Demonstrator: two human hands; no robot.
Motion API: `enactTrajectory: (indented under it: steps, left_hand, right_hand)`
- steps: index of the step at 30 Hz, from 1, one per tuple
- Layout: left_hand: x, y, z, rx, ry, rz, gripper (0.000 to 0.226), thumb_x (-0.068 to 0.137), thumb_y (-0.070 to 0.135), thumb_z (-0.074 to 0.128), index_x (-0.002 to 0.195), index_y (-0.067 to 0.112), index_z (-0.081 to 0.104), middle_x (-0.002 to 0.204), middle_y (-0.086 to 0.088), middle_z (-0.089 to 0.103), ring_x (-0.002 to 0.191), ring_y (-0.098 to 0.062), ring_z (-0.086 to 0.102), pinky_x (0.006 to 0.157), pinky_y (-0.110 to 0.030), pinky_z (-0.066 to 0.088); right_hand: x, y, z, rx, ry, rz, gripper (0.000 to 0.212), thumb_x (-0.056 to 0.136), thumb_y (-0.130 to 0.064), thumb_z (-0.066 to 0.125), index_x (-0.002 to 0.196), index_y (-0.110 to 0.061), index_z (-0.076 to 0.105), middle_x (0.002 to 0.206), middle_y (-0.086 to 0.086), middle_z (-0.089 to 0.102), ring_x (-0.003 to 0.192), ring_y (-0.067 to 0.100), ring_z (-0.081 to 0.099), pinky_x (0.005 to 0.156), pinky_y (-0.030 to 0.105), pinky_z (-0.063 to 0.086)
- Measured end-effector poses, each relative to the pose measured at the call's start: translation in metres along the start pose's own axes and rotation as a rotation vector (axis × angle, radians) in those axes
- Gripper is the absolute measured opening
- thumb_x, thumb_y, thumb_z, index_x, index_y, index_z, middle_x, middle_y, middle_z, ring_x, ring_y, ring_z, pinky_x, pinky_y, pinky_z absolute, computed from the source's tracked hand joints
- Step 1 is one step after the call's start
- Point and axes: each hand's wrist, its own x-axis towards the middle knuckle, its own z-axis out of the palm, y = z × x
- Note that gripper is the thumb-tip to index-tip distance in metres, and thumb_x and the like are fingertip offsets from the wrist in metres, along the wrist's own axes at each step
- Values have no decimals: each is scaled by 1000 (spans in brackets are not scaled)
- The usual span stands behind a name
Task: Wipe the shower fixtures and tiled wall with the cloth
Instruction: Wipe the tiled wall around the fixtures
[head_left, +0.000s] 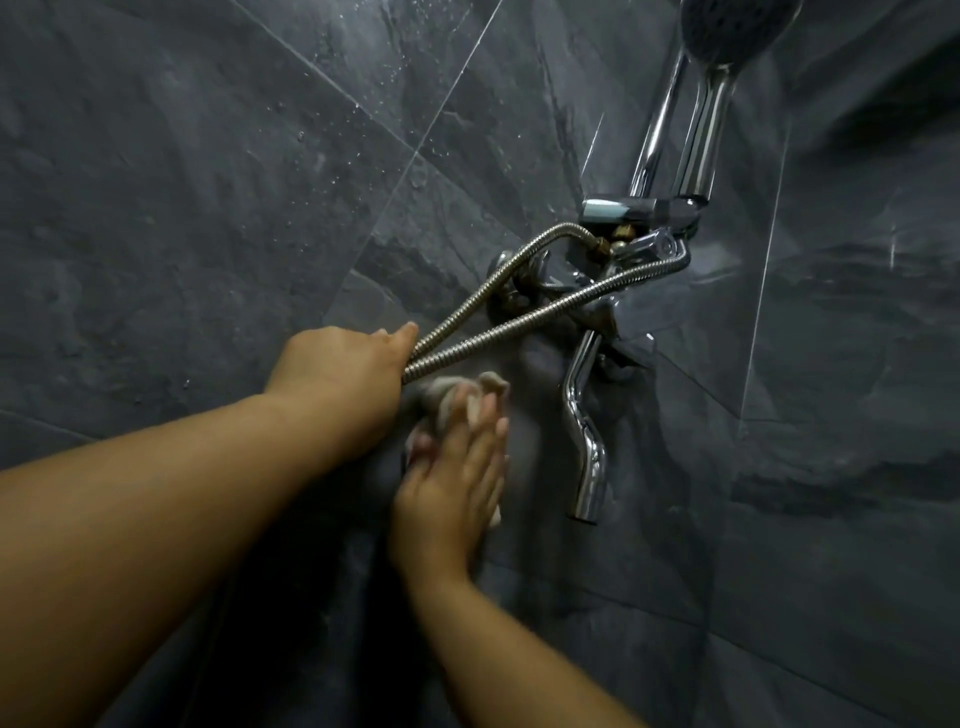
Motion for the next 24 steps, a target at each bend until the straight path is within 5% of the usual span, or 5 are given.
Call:
enactTrajectory:
  steps: [4, 9, 14, 19, 24]
  left_hand:
    - [-2, 4, 2, 0, -64, -16, 57, 97, 19, 32, 149, 25, 11, 152, -3, 29, 124, -32, 48, 89, -37, 43]
    - [-6, 5, 4, -20, -97, -48, 59, 96, 17, 32, 150, 23, 8, 154, -3, 24, 126, -33, 46, 92, -39, 42]
    - [-11, 11, 7, -76, -130, -67, 61, 97, 12, 30, 150, 21, 3, 157, -4, 16, 133, -30, 38, 97, -40, 39]
    - [-21, 29, 25, -53, -111, -51, 64, 97, 11, 29, 148, 15, -10, 158, -3, -7, 145, -23, -3, 116, -35, 5]
    - [-31, 47, 49, -75, -47, -24, 78, 92, 24, 40, 145, 16, -16, 158, -8, -9, 144, -32, -6, 117, -43, 5]
  right_hand:
    - [0, 56, -12, 3, -90, -402, 62, 88, -33, 40, 146, -36, 19, 150, 6, 28, 139, 22, 21, 110, 39, 17]
    - [-8, 55, -13, 44, -68, -353, 54, 91, -33, 41, 142, -34, 22, 150, 5, 23, 139, 27, 21, 109, 43, 21]
    - [7, 114, -49, 84, -269, -866, 33, 96, -38, 43, 128, -29, 47, 143, 3, 42, 130, 28, 42, 107, 34, 31]
    - [32, 139, -47, 154, -170, 134, 52, 85, -46, 41, 130, -22, 52, 134, 1, 52, 123, 25, 49, 102, 46, 38]
    - [0, 152, -56, 74, -318, -429, 48, 93, -40, 39, 138, -23, 42, 149, 10, 33, 135, 33, 33, 109, 49, 30]
